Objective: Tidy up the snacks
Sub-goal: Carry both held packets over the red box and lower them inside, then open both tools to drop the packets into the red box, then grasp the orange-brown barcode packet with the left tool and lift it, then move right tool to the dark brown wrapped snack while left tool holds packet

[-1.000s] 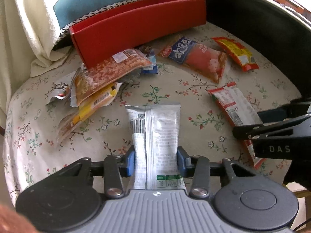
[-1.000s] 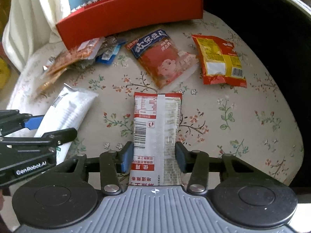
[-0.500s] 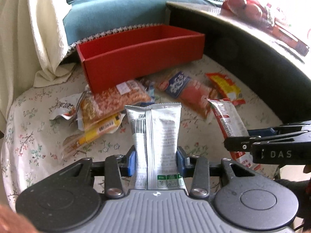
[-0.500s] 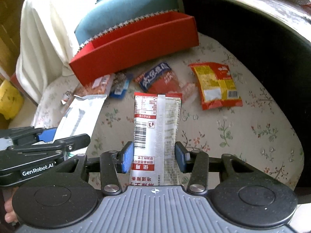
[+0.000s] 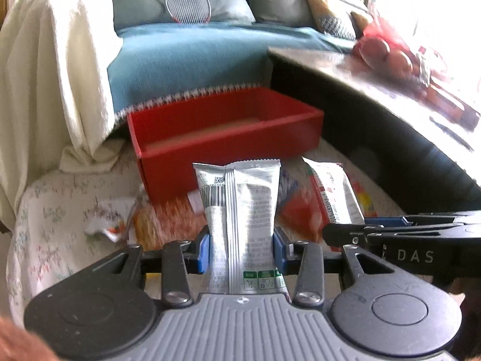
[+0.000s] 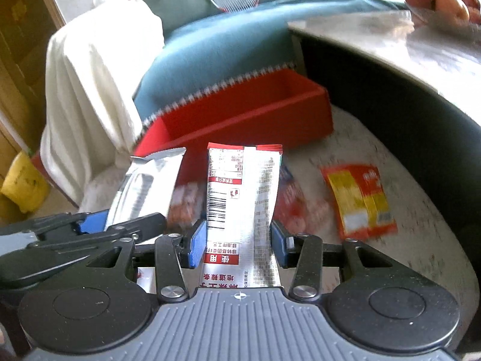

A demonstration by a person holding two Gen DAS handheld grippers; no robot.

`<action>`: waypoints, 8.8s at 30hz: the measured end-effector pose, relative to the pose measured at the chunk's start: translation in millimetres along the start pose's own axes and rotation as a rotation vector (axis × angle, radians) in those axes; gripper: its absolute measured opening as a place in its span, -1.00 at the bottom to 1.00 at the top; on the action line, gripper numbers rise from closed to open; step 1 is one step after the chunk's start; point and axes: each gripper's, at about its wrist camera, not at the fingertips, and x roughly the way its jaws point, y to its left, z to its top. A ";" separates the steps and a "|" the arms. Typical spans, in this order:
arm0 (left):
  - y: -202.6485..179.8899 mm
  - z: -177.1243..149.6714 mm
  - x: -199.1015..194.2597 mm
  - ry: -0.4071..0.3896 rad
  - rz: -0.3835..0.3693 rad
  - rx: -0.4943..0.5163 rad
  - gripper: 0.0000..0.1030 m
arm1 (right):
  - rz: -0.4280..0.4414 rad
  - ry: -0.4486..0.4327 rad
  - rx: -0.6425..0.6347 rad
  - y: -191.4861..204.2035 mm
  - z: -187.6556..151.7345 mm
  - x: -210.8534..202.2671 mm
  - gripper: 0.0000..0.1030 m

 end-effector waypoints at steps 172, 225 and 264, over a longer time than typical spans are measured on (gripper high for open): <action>0.2 -96.2 27.4 0.500 -0.358 1.132 0.48 | 0.179 0.340 -0.266 17.4 -48.3 52.5 0.62; 93.4 -66.0 -59.0 0.153 -0.174 -0.126 0.19 | -0.243 0.431 -0.168 47.3 -61.8 63.3 0.59; 48.0 -55.9 -40.8 0.184 -0.199 -0.069 0.20 | -0.233 0.428 -0.074 10.8 -76.1 48.6 0.02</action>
